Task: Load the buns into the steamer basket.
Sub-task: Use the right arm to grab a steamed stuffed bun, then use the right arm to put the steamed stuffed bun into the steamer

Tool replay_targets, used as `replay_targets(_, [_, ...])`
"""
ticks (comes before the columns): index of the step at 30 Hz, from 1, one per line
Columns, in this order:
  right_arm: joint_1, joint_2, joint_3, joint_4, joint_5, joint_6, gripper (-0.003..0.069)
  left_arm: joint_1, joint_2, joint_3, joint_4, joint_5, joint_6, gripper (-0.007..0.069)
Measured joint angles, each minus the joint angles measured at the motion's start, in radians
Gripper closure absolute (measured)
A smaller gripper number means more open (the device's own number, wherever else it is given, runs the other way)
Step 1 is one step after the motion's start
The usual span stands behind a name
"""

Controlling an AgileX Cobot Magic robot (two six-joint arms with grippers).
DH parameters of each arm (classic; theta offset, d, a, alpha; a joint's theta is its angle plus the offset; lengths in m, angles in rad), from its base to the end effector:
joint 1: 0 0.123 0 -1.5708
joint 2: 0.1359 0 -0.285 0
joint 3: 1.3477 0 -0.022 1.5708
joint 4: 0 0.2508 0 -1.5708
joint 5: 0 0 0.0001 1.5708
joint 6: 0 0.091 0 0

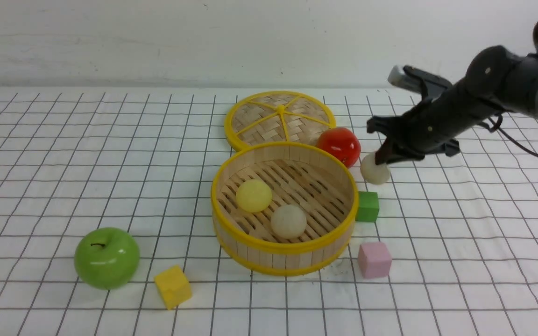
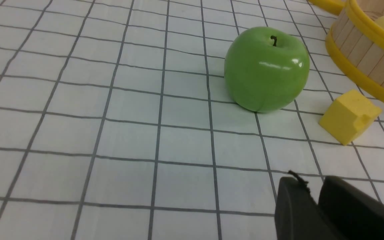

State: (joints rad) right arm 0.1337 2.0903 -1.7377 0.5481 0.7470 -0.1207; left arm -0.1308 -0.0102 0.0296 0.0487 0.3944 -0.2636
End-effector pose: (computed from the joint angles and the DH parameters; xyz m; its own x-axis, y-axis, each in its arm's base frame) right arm 0.4635 0.0949 0.2359 -0.8599 0.1636 -0.4836 -0.0825 0.8903 0.4479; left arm 0.0519 -0.0051 0.1684 -0.3346 -0.1747 -0.9260 0.0412 0.9790 -0.1996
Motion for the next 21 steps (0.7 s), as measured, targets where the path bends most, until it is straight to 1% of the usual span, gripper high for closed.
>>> replay_targets(1, [0.001, -0.008, 0.0, 0.005, -0.001, 0.0, 0.0652, 0.0, 0.0, 0.0, 0.0, 0.0, 0.0, 0.0515])
replay_targets(4, [0.037, -0.066, -0.007, 0.098, -0.01, -0.04, 0.0652, 0.0, 0.0, 0.0, 0.0, 0.0, 0.0, 0.0515])
replay_targets(7, [0.077, -0.075, -0.01, 0.136, -0.015, -0.086, 0.0652, 0.0, 0.0, 0.0, 0.0, 0.0, 0.0, 0.0515])
replay_targets(11, [0.135, -0.044, -0.01, 0.135, -0.016, -0.133, 0.0652, 0.0, 0.0, 0.0, 0.0, 0.0, 0.0, 0.051])
replay_targets(16, [0.168, 0.034, -0.01, 0.102, -0.031, -0.132, 0.0639, 0.0, 0.0, 0.0, 0.0, 0.0, 0.0, 0.0503])
replay_targets(19, [0.172, 0.06, -0.009, 0.081, -0.034, -0.11, 0.0612, 0.0, 0.0, 0.0, 0.0, 0.0, 0.0, 0.0503])
replay_targets(20, [0.173, 0.064, -0.009, 0.059, -0.037, -0.092, 0.0589, 0.0, 0.0, 0.0, 0.0, 0.0, 0.0, 0.0503])
replay_targets(21, [0.174, 0.064, -0.009, 0.035, -0.037, -0.071, 0.0552, 0.0, 0.0, 0.0, 0.0, 0.0, 0.0, 0.0503])
